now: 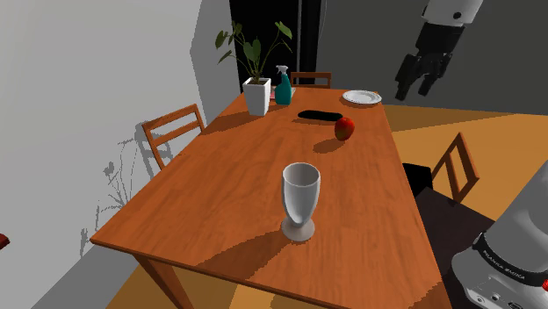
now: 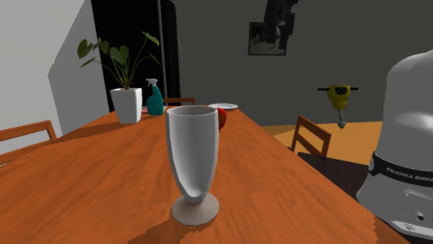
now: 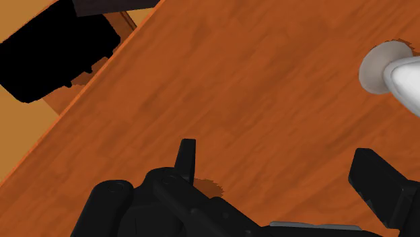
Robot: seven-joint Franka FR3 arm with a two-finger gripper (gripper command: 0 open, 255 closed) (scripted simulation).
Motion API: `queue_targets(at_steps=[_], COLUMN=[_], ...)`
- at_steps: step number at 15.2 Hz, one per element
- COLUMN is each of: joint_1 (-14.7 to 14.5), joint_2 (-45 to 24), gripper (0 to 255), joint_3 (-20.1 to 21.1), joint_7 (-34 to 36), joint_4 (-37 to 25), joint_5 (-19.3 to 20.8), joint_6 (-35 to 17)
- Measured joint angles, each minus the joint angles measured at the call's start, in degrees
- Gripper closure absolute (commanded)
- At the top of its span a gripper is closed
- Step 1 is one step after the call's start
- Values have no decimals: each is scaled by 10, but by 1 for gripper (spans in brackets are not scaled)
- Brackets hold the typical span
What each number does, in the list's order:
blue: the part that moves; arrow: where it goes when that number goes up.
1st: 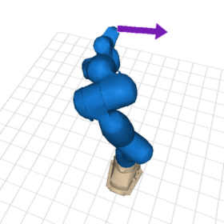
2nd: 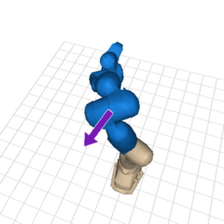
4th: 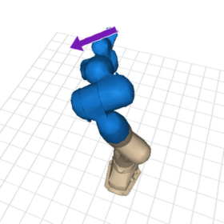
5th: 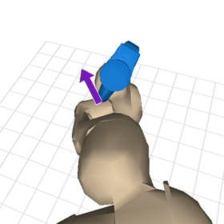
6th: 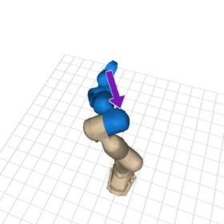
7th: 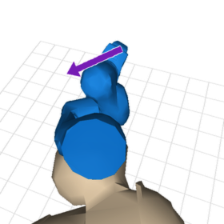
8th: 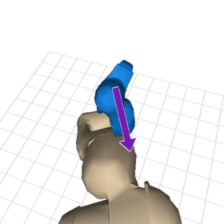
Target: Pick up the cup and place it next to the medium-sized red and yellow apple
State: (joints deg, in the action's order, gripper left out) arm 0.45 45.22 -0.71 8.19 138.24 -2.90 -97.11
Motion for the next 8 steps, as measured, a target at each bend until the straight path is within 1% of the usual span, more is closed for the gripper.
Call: queue_targets(at_steps=[2,8], joint_1=[-3,-31], joint_2=[-2,-41], gripper=[0,0], joint_3=[6,73], joint_7=[5,61], joint_4=[3,21], joint_5=[-3,-35], joint_6=[-6,-66])
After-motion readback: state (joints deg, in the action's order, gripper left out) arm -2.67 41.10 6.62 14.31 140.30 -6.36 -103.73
